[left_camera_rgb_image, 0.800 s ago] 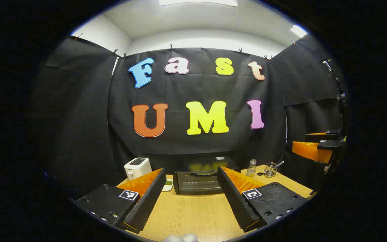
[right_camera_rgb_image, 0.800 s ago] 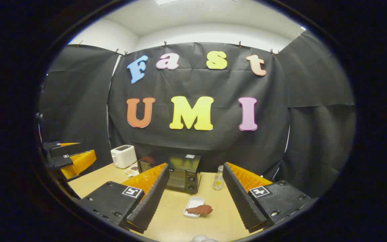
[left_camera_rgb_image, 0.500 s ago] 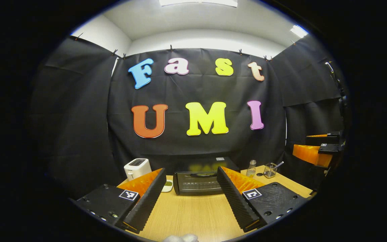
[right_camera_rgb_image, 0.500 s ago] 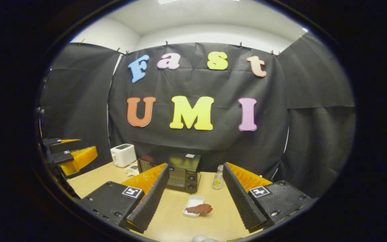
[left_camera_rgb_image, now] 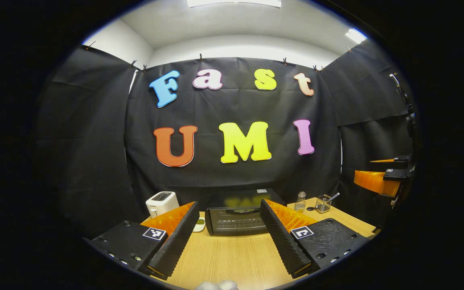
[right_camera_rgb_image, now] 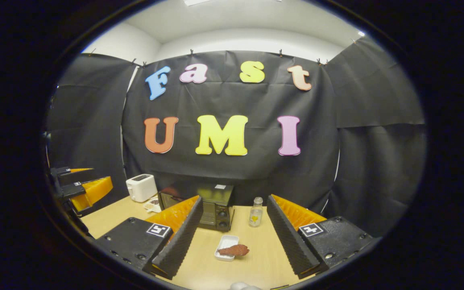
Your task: Open the electric oven with the left hand, put the food in, and close the electric oven.
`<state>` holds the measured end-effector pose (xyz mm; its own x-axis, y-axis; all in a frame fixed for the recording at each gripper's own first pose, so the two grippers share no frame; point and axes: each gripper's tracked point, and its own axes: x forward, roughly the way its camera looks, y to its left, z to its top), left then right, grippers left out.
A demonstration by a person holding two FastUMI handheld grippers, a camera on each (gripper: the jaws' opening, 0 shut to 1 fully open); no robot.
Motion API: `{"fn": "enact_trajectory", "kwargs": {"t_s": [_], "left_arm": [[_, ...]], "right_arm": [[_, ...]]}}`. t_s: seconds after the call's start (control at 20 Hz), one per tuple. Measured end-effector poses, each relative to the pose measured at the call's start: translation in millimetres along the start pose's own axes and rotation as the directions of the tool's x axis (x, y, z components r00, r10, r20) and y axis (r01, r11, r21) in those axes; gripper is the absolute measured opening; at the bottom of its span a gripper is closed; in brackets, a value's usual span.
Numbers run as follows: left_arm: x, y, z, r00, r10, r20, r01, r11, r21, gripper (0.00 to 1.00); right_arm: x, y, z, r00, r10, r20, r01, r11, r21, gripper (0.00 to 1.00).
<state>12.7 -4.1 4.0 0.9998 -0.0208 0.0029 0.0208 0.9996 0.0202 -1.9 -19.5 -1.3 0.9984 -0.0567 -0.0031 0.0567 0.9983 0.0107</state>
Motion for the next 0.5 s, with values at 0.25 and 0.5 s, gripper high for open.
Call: {"fn": "enact_trajectory", "kwargs": {"t_s": [0.25, 0.5], "left_arm": [[18.0, -5.2, -12.6, 1.000, -0.012, -0.020, 0.012, 1.000, 0.007, 0.96], [65.0, -17.2, -37.8, 0.998, -0.030, -0.046, 0.030, 1.000, -0.006, 0.96]], "right_arm": [[0.8, -9.9, -7.8, 1.000, -0.019, -0.020, 0.019, 1.000, 0.012, 1.00], [-0.6, -24.3, -15.4, 0.998, -0.050, -0.049, 0.050, 0.999, 0.013, 1.00]]}}
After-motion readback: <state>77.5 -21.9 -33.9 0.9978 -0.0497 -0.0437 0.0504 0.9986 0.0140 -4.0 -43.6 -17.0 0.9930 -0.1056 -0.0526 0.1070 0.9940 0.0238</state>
